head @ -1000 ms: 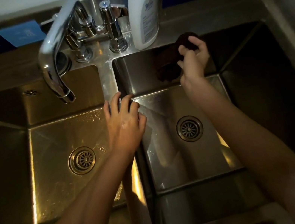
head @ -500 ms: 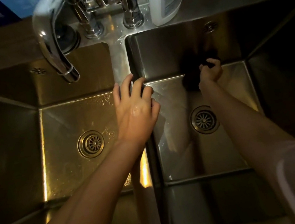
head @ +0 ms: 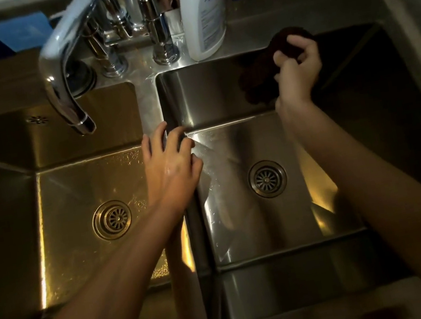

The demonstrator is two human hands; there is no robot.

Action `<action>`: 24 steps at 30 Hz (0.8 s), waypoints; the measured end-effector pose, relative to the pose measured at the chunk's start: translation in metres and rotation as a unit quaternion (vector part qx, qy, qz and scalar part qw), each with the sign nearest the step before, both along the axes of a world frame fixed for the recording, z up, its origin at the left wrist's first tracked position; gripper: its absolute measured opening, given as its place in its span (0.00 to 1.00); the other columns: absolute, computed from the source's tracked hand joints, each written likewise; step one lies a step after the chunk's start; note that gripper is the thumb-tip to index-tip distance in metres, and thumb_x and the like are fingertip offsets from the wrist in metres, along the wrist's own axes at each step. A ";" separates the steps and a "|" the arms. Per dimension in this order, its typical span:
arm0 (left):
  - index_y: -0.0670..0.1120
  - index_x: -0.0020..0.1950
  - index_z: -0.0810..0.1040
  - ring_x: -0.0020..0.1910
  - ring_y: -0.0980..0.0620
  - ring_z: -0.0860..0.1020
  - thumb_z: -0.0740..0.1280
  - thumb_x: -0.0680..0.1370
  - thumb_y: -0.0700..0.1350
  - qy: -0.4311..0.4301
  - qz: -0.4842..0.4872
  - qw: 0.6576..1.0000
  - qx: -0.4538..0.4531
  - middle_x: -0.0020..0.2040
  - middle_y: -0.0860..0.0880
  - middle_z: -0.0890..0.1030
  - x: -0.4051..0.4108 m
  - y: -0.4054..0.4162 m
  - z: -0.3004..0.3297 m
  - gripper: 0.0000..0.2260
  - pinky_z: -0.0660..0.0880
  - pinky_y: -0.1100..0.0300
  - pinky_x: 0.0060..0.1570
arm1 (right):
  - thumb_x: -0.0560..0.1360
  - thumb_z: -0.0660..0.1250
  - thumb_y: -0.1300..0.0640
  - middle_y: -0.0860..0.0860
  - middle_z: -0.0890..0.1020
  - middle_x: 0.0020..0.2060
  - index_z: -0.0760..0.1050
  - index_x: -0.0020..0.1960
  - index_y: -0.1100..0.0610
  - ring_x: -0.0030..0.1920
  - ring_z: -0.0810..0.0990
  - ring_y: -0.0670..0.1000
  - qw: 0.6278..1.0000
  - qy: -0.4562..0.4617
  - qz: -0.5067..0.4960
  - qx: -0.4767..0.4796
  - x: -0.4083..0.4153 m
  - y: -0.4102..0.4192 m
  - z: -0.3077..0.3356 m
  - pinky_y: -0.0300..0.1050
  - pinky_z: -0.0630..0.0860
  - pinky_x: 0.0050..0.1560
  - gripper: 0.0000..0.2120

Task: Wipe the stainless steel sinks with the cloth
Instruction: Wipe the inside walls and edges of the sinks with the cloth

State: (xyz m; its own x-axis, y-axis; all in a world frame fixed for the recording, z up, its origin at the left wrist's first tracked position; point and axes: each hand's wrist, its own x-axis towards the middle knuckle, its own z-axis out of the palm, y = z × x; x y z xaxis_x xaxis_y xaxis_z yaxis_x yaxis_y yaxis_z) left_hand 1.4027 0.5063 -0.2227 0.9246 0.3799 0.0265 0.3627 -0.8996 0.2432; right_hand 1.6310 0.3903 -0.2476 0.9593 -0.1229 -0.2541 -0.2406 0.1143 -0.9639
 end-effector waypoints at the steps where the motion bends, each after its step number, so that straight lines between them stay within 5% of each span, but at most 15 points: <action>1: 0.44 0.55 0.80 0.73 0.41 0.62 0.65 0.77 0.46 -0.002 0.000 1.000 -0.002 0.65 0.44 0.75 0.000 0.000 0.000 0.10 0.54 0.41 0.73 | 0.71 0.69 0.63 0.46 0.72 0.58 0.76 0.45 0.38 0.59 0.74 0.47 1.000 -0.005 0.004 0.002 0.002 0.001 0.004 0.48 0.78 0.58 0.19; 10: 0.42 0.54 0.79 0.72 0.40 0.63 0.65 0.77 0.45 -0.010 -0.008 1.000 0.000 0.64 0.44 0.75 0.000 0.001 -0.001 0.10 0.54 0.40 0.72 | 0.72 0.65 0.70 0.54 0.68 0.65 0.73 0.45 0.45 0.63 0.74 0.55 0.995 0.082 -0.019 -0.056 0.018 -0.007 -0.083 0.49 0.78 0.60 0.18; 16: 0.43 0.52 0.79 0.71 0.41 0.64 0.65 0.76 0.46 -0.021 -0.004 1.000 0.013 0.64 0.44 0.75 0.001 0.004 -0.007 0.09 0.57 0.41 0.71 | 0.71 0.62 0.74 0.66 0.76 0.61 0.71 0.47 0.53 0.51 0.75 0.55 0.981 0.148 0.030 -0.120 0.034 -0.029 -0.156 0.37 0.70 0.38 0.17; 24: 0.44 0.52 0.79 0.72 0.41 0.63 0.65 0.76 0.46 -0.009 -0.011 1.000 0.023 0.65 0.44 0.75 0.000 0.006 -0.010 0.09 0.57 0.40 0.71 | 0.72 0.63 0.73 0.56 0.77 0.56 0.76 0.54 0.56 0.53 0.80 0.53 0.990 0.125 -0.005 -0.065 0.032 -0.041 -0.116 0.46 0.77 0.50 0.16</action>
State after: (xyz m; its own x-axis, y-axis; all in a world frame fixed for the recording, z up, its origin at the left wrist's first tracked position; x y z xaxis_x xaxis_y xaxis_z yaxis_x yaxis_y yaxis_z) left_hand 1.4028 0.5119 -0.2323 0.9319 0.3578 0.0601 0.3388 -0.9175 0.2081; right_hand 1.6630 0.3490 -0.3638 0.8667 -0.1802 -0.4652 -0.4734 -0.0030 -0.8808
